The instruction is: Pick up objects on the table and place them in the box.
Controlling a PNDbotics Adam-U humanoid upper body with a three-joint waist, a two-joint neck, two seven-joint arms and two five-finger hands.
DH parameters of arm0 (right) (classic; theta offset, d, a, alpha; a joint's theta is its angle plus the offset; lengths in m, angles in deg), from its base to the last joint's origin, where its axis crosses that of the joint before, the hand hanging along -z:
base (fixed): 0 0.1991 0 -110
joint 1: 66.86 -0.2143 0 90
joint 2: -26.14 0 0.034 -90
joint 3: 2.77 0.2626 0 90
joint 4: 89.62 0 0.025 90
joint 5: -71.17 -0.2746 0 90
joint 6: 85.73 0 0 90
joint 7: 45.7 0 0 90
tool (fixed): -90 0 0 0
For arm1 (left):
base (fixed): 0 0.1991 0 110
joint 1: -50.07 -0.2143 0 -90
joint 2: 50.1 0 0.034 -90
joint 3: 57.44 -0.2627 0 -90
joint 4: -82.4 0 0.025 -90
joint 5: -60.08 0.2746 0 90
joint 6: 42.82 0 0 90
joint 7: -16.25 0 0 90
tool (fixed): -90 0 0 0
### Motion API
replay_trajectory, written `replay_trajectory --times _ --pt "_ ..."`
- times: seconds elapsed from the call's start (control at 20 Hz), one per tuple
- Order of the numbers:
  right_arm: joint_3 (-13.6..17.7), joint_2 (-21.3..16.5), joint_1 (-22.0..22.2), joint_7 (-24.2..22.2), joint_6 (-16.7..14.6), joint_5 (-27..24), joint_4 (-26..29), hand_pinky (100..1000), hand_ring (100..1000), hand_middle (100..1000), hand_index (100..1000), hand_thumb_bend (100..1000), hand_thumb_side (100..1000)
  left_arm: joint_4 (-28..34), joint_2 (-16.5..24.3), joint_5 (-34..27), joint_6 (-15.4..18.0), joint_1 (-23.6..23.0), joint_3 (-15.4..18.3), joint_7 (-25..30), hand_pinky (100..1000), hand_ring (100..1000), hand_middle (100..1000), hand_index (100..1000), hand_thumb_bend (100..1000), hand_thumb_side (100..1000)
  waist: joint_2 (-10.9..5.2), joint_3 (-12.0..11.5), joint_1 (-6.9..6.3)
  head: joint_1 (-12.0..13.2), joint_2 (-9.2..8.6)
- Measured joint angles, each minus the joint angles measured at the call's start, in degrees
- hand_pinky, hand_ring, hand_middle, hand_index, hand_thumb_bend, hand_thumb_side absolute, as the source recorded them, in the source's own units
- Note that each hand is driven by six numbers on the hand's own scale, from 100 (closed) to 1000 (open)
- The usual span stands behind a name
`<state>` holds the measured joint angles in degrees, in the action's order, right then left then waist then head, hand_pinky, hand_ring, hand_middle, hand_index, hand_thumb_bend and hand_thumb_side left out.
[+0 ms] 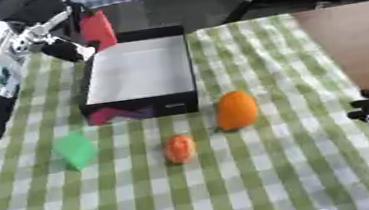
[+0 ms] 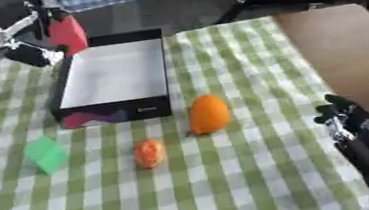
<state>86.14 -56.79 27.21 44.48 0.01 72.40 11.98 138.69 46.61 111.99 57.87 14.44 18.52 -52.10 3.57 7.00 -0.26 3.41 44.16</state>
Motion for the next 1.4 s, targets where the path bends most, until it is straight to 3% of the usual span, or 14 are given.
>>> replay_trajectory --times 0.3,0.45,0.55,0.75,0.9,1.1,1.4 --pt "-0.01 0.0 0.0 -0.08 0.04 -0.05 -0.1 890 716 706 865 100 623 -4.06 -4.0 3.3 1.2 -1.77 -0.72 0.76 690 547 562 806 225 409 0.0 0.36 0.01 -0.01 0.01" --pt "-0.02 0.0 -0.01 -0.16 0.02 -0.09 -0.1 890 716 705 865 100 623 -6.01 -5.15 4.72 1.66 -2.49 -0.72 0.62 713 593 618 860 345 490 0.0 0.36 0.01 -0.02 0.01" --pt "-0.02 0.0 -0.02 -0.21 -0.02 -0.1 -0.1 890 716 705 865 100 623 -6.74 -5.47 5.49 1.95 -2.6 -0.71 0.32 731 626 667 898 518 616 0.0 0.34 0.01 -0.03 0.02" --pt "-0.02 0.0 -0.01 -0.23 -0.03 -0.1 -0.1 890 716 705 865 100 623 -6.55 -5.57 6.08 1.94 -2.84 -0.52 -1.22 749 660 723 944 660 729 0.0 0.07 0.01 -0.06 0.02" --pt "-0.02 0.0 -0.01 -0.23 -0.03 -0.11 -0.1 890 716 705 865 100 623 -4.97 -4.72 5.13 1.5 -2.87 -0.47 -2.6 745 640 705 928 648 741 0.0 -0.06 0.01 -0.12 0.02" --pt "0.01 0.0 0.01 -0.21 -0.04 -0.11 -0.1 890 715 705 865 100 623 0.5 -1.46 0.49 1.27 -3.31 -0.43 -3.44 735 589 628 866 459 639 0.0 -0.46 0.01 -0.42 0.02" --pt "0.23 0.0 0.01 0.1 -0.02 -0.05 -0.12 890 715 705 865 100 622 18.49 11.25 -14.23 1.33 -8.93 -0.81 1.88 744 589 621 853 396 587 0.0 -1.57 0.01 -1.01 0.02"
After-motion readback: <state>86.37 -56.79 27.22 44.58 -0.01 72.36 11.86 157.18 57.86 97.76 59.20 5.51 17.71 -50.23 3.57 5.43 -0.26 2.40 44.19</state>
